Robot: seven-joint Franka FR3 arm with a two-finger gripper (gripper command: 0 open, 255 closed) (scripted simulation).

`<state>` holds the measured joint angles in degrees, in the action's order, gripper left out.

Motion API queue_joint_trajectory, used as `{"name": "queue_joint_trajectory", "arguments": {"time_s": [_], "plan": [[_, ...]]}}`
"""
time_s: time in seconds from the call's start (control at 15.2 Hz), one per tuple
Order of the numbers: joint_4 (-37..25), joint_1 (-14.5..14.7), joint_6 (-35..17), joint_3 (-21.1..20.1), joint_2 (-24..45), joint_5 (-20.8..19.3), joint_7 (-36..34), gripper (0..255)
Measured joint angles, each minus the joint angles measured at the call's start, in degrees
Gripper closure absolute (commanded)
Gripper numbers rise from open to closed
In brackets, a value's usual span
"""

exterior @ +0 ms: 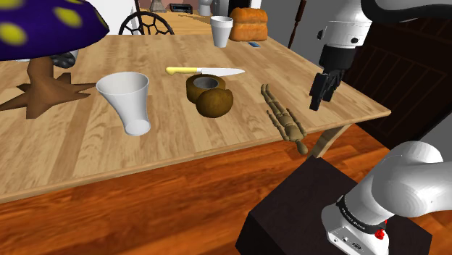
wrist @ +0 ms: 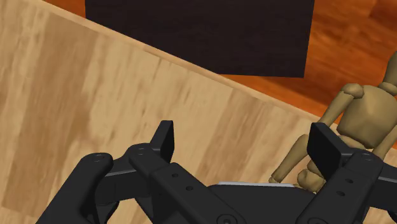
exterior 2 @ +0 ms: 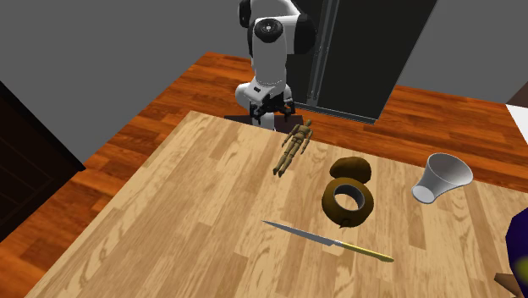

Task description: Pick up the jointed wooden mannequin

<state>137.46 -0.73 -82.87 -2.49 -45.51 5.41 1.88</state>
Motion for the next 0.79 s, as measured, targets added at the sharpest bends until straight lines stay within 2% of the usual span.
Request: {"name": "queue_joint_trajectory", "arguments": {"time_s": [0.13, 0.53, 0.79], "plan": [[0.2, -0.1, -0.3, -0.2, -0.2, 1.1, -1.2, 0], [1.9, -1.5, -7.5, -3.0, 0.4, 14.7, -15.3, 0], [5.0, -1.7, -11.2, -3.7, 0.2, 17.1, -16.7, 0]]}}
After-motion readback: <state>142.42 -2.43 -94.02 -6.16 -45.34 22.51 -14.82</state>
